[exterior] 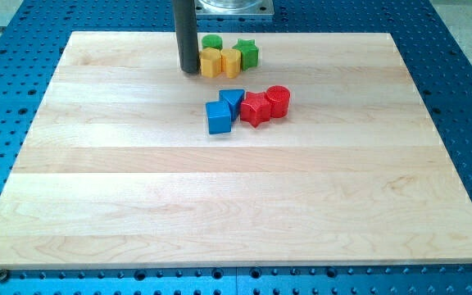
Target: Push the green blocks left to the yellow blocks
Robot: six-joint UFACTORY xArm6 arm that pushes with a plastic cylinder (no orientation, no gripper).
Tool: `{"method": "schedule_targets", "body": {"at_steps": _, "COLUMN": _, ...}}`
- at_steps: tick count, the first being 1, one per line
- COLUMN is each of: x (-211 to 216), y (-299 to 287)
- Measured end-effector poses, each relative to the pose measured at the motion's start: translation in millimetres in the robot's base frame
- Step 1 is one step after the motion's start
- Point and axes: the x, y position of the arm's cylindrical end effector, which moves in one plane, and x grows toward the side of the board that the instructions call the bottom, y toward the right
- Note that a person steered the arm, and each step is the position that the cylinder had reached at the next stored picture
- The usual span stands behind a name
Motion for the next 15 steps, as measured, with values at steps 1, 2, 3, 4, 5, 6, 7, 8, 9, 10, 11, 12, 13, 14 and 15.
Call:
{"method": "schedule_targets", "body": {"at_steps": 1, "x": 0.0, "y": 0.0}}
{"method": "schedule_targets", "body": {"at_steps": 2, "x": 20.4, "y": -3.3}}
{"method": "schedule_targets", "body": {"at_steps": 3, "x": 27.8, "y": 26.9}}
{"method": "schedule_targets", "body": {"at_steps": 4, "x": 27.8, "y": 98.1}}
{"method": "schedule_targets", "body": {"at_steps": 5, "x": 18.8, "y": 128.7}}
{"method": "schedule_targets", "body": {"at_steps": 6, "x": -10.4, "y": 128.6}}
{"method": "schedule_targets", "body": {"at_steps": 7, "x": -32.6, "y": 121.7}}
{"method": "schedule_targets", "body": {"at_steps": 8, "x": -32.9, "y": 109.9}}
{"method": "schedule_targets", "body": {"at_steps": 9, "x": -29.2, "y": 123.4}}
{"method": "schedule_targets", "body": {"at_steps": 10, "x": -34.2, "y": 109.6}}
{"method": "schedule_targets", "body": {"at_steps": 11, "x": -54.7, "y": 117.6}}
{"method": "schedule_targets", "body": {"at_steps": 12, "x": -70.2, "y": 98.8}}
{"method": "schedule_targets", "body": {"at_steps": 13, "x": -70.2, "y": 61.1}}
{"method": "schedule_targets", "body": {"at_steps": 14, "x": -70.3, "y": 10.3}}
{"method": "schedule_targets", "body": {"at_steps": 15, "x": -70.4, "y": -54.6}}
